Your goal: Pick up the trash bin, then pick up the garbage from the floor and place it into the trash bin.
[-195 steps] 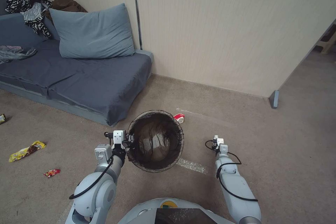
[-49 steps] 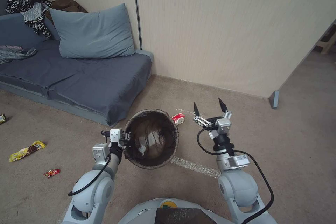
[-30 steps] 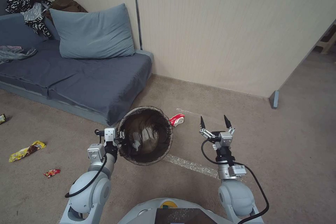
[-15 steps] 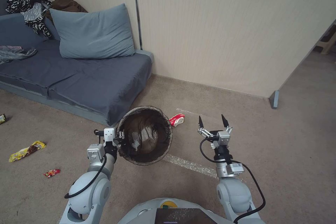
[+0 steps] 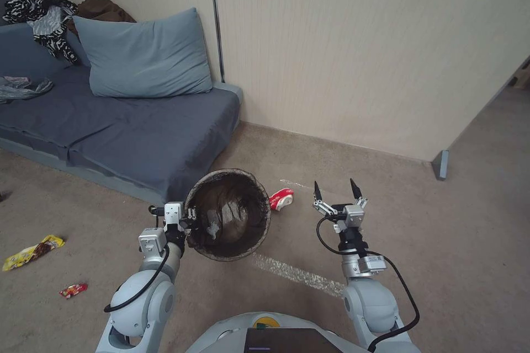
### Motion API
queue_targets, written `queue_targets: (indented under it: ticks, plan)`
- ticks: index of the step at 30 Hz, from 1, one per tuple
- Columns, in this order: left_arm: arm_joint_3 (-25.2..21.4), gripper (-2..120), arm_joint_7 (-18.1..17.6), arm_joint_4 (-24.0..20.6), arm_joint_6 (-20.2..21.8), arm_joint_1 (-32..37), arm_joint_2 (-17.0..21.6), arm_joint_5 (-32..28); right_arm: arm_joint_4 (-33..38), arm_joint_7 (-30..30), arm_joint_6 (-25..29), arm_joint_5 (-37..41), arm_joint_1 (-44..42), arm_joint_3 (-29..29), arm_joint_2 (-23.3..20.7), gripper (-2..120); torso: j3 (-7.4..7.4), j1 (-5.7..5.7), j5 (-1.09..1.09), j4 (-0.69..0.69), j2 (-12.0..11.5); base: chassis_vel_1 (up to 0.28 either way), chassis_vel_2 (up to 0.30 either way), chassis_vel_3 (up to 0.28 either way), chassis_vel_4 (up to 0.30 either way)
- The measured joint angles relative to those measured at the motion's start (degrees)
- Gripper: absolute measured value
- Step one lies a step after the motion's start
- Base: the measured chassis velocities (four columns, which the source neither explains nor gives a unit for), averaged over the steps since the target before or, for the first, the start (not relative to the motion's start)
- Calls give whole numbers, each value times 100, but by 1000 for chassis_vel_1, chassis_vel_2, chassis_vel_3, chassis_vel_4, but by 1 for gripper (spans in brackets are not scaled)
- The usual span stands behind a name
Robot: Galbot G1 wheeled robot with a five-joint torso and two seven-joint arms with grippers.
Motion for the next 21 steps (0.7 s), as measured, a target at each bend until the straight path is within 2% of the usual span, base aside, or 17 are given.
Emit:
queue_targets:
  ticks: [8, 19, 21]
  plan:
    - [0, 2, -2, 16, -4, 4, -5, -1, -70, -6, 94, -16, 9, 3, 2, 99, 0, 0, 0, 0, 0, -87, 94, 95, -74]
    - [8, 2, -6, 24, -4, 1, -15, 2, -230, -178, 505, -169, 120, -4, -36, 100, -1, -1, 0, -1, 0, -5, 6, 3, -1]
    - [8, 2, -9, 11, 10, 4, -6, -1, -436, -178, 569, -463, 386, 1, -189, 100, -1, 0, 0, -1, 0, 0, 0, 0, 0]
